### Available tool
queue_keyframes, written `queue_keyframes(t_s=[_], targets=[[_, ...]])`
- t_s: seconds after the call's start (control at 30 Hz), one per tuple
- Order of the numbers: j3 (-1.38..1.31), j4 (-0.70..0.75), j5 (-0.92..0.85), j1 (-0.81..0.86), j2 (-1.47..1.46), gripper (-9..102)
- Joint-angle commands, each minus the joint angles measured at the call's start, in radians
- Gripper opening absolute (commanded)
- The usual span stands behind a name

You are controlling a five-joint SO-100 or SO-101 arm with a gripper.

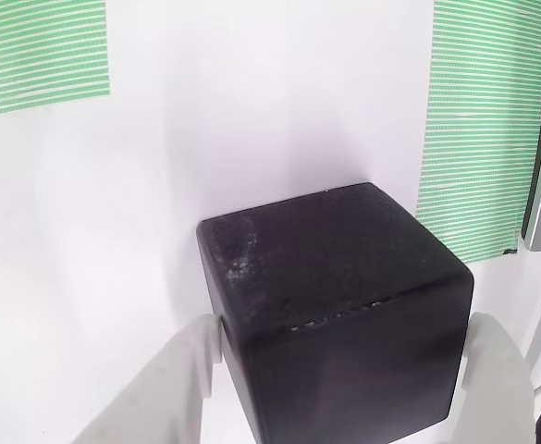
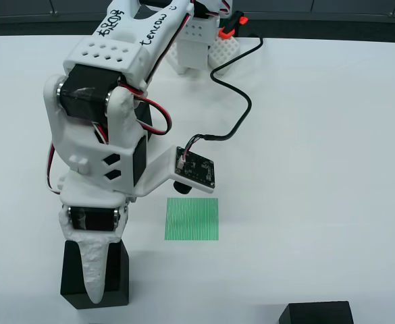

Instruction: Stack 3 Blocks on the chosen place.

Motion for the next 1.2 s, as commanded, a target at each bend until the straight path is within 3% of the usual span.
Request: queue_keyframes(t_s=[0.0, 0.97, 1.17], targets=[[0.021, 0.038, 0.006, 0.015, 0.025, 30], [0.302, 0.109, -0.011, 0.057, 0.285, 30], [0.313, 0.109, -0.011, 0.055, 0.302, 26]])
